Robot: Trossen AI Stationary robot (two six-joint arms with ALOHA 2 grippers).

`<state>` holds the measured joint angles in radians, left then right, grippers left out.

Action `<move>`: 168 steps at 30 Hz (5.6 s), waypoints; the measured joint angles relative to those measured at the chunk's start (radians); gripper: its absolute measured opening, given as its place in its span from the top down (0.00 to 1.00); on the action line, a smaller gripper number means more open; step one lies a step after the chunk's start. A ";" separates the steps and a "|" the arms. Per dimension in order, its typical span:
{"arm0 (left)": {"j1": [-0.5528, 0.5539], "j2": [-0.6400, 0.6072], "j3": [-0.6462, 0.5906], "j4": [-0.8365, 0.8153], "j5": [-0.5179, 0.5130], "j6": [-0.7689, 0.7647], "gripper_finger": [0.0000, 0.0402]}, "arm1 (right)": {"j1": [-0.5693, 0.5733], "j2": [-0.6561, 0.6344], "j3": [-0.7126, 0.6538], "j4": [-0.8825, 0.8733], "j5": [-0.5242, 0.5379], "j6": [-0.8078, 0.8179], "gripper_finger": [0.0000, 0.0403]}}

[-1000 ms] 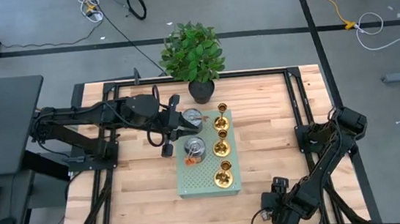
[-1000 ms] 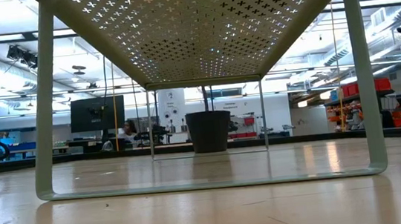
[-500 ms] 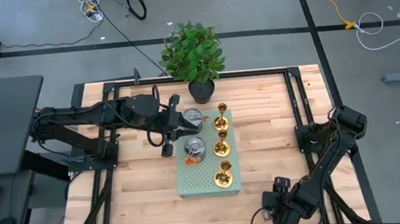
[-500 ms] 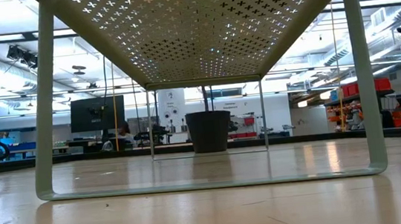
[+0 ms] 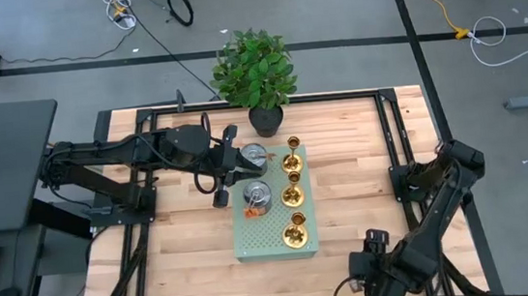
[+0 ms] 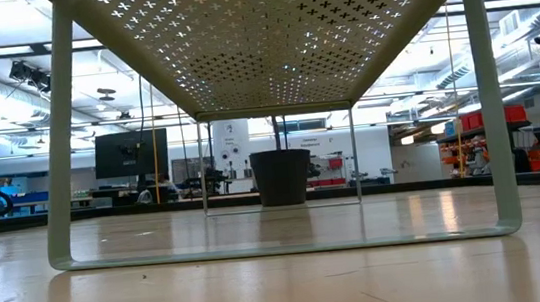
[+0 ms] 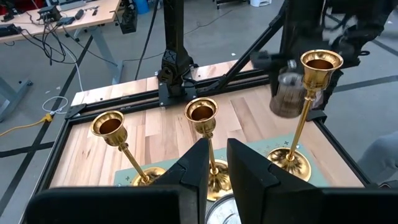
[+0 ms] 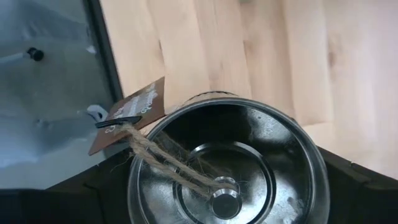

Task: Pick & Place candle stick holders
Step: Align the brown scented candle with the other orange scented candle on the shelf

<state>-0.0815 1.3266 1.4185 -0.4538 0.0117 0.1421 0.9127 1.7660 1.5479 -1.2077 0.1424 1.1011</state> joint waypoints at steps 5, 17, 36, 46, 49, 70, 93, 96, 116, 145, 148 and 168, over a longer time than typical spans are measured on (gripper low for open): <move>0.000 0.000 0.000 0.000 0.000 0.000 0.83 | -0.002 0.000 0.181 -0.116 0.038 -0.002 0.15; 0.000 0.000 0.000 0.012 -0.013 0.042 0.83 | -0.028 0.000 0.529 -0.156 0.190 -0.108 0.15; 0.000 0.000 0.000 0.058 -0.056 0.098 0.83 | -0.100 -0.001 0.569 -0.012 0.187 -0.322 0.15; -0.001 0.000 0.000 0.152 -0.040 -0.118 0.83 | -0.120 -0.001 0.569 0.071 0.198 -0.428 0.15; -0.001 0.000 0.000 0.148 -0.041 -0.209 0.83 | -0.133 -0.001 0.573 0.106 0.198 -0.483 0.15; -0.058 0.033 0.000 0.138 0.010 -0.299 0.38 | -0.257 -0.022 0.586 0.211 0.236 -0.742 0.15; -0.261 0.042 0.000 0.126 -0.063 -0.250 0.01 | -0.340 -0.047 0.585 0.330 0.312 -0.895 0.15; -0.282 0.041 0.000 0.127 -0.106 -0.250 0.01 | -0.352 -0.047 0.585 0.364 0.303 -0.904 0.16; -0.294 0.069 0.000 0.149 -0.103 -0.253 0.01 | -0.437 -0.018 0.586 0.374 0.231 -0.930 0.16; -0.286 0.071 -0.001 0.085 -0.092 -0.368 0.01 | -0.575 0.078 0.586 0.375 0.010 -0.926 0.16; -0.280 0.072 0.001 0.075 -0.091 -0.393 0.01 | -0.579 0.078 0.586 0.390 0.003 -0.940 0.16; -0.276 0.097 0.002 0.060 -0.095 -0.415 0.11 | -0.581 0.077 0.584 0.377 -0.008 -0.962 0.16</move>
<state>-0.3576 1.4231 1.4204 -0.3938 -0.0834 -0.2725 0.3313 1.8435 2.1323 -0.8305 0.1345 0.1392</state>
